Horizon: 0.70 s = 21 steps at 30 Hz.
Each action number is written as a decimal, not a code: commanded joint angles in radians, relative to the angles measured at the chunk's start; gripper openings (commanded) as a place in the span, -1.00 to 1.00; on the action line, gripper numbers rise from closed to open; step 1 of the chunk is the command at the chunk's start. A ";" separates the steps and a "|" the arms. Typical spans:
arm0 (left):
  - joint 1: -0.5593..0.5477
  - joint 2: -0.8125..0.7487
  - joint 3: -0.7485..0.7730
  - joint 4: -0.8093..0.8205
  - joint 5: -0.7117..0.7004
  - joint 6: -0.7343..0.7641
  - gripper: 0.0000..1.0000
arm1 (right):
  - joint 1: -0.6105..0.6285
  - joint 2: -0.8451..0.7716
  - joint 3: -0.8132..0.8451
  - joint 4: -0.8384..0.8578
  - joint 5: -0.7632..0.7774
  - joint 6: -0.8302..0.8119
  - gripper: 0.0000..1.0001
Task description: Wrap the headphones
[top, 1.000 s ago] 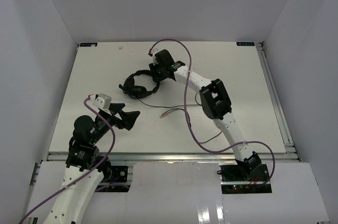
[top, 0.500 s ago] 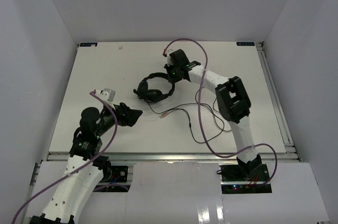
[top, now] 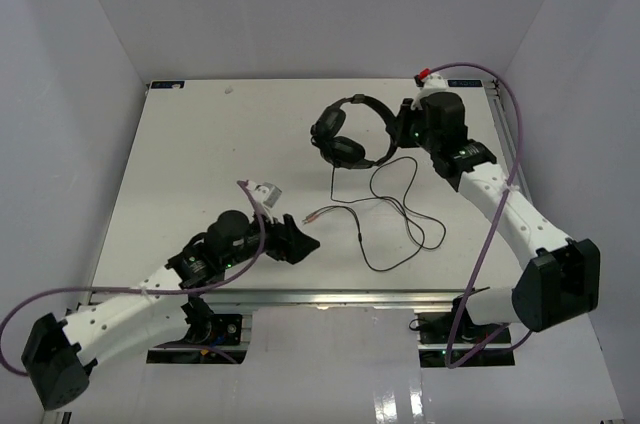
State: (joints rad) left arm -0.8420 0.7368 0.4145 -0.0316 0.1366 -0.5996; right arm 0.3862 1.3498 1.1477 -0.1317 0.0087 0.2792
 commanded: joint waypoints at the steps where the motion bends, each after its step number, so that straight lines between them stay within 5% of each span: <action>1: -0.208 0.185 0.018 0.262 -0.312 0.102 0.79 | -0.083 -0.093 -0.049 0.041 -0.007 0.106 -0.85; 8: -0.308 0.461 -0.061 0.846 -0.341 0.393 0.83 | -0.164 -0.160 -0.005 -0.044 -0.162 0.172 -0.85; 21: -0.316 0.881 0.094 1.352 -0.444 0.749 0.94 | -0.237 -0.195 0.170 -0.114 -0.351 0.303 -0.85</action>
State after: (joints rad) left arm -1.1549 1.5280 0.4020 1.0953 -0.2782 0.0065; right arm 0.1875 1.1982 1.2510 -0.2886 -0.2379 0.4837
